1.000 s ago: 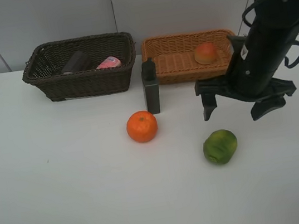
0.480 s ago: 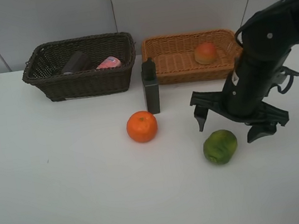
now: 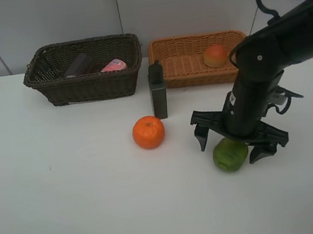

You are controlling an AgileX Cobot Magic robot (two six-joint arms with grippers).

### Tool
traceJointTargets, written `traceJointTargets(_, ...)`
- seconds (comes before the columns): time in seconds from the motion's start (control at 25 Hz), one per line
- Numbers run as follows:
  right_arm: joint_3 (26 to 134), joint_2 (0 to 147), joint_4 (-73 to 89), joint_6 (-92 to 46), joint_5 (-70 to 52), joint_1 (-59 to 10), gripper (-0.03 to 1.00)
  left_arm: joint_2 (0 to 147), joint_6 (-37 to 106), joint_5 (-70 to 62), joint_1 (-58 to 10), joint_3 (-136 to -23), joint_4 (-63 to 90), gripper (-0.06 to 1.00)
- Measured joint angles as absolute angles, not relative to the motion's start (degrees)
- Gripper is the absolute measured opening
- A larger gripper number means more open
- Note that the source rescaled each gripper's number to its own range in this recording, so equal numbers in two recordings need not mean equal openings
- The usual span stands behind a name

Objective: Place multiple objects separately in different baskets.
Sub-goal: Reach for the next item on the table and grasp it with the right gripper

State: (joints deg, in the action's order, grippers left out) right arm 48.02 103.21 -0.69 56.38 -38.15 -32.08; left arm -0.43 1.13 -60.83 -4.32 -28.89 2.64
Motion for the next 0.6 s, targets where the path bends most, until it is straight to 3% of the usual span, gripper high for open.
traceJointTargets(0.44,48.02,104.98,-0.52,56.38,-35.9,-32.14,0.99,-0.43,1.13,-60.83,-4.32,-28.89,2.64,0.97)
traceJointTargets(0.6,48.02,106.06,-0.52,56.38,-35.95,-32.14,0.83,-0.43,1.13,-60.83,-4.32,-28.89,2.64,0.97)
